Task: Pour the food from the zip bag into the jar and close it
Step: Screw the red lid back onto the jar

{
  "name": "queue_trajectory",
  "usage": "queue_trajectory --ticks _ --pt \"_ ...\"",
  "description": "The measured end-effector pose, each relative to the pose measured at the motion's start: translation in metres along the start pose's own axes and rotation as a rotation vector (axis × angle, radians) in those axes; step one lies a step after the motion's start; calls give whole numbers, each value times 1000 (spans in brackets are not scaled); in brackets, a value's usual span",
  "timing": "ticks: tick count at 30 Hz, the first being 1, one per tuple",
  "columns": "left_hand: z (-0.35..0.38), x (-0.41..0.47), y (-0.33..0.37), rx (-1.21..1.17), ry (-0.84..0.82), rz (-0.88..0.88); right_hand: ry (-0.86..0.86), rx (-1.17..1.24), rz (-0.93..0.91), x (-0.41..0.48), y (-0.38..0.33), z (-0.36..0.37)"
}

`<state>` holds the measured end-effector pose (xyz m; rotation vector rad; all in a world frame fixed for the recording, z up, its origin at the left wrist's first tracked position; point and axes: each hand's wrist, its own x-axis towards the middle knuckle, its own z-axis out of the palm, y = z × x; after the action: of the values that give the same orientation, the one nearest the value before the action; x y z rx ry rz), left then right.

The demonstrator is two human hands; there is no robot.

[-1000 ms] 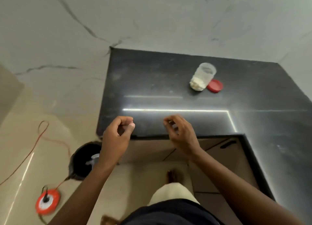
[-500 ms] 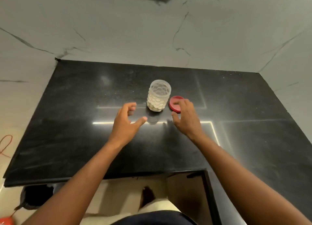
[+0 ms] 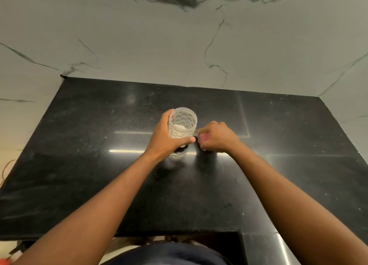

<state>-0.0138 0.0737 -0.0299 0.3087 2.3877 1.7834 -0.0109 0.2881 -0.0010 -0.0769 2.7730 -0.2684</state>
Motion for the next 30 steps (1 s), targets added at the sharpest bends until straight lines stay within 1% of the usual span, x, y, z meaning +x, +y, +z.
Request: queue_trajectory --ticks 2,5,7,8,9,10,11,12,15,17,19,22,24,30 --pt "2 3 -1 14 28 9 131 206 45 -5 7 -9" --pt "0 5 -4 52 46 15 366 754 86 -15 9 -22" --pt "-1 7 -5 66 55 26 461 1114 118 -17 1 -29" --pt "0 6 -6 71 55 30 477 1244 126 -17 -5 -32" --pt "-1 7 -6 75 55 34 495 1313 114 -15 -11 -34" --pt "-1 7 -6 76 52 37 517 1320 80 -13 -16 -35" --pt "-1 7 -7 72 43 35 541 1277 23 -13 -23 -35" --pt "-2 8 -7 61 32 28 562 1176 -45 -12 -29 -34" --pt "-5 8 -8 38 -2 8 568 664 -197 -12 -40 -22" --pt "-6 8 -7 51 -7 15 517 441 -254 -13 -42 -14" --pt "-6 8 -6 59 5 20 474 362 -252 -12 -43 -13" --pt "-6 9 -9 62 14 20 410 344 -222 -11 -46 -20" --pt "-6 9 -10 58 10 17 365 270 -238 -10 -48 -27" --pt "-5 9 -15 63 -2 2 147 64 -277 0 -57 -50"
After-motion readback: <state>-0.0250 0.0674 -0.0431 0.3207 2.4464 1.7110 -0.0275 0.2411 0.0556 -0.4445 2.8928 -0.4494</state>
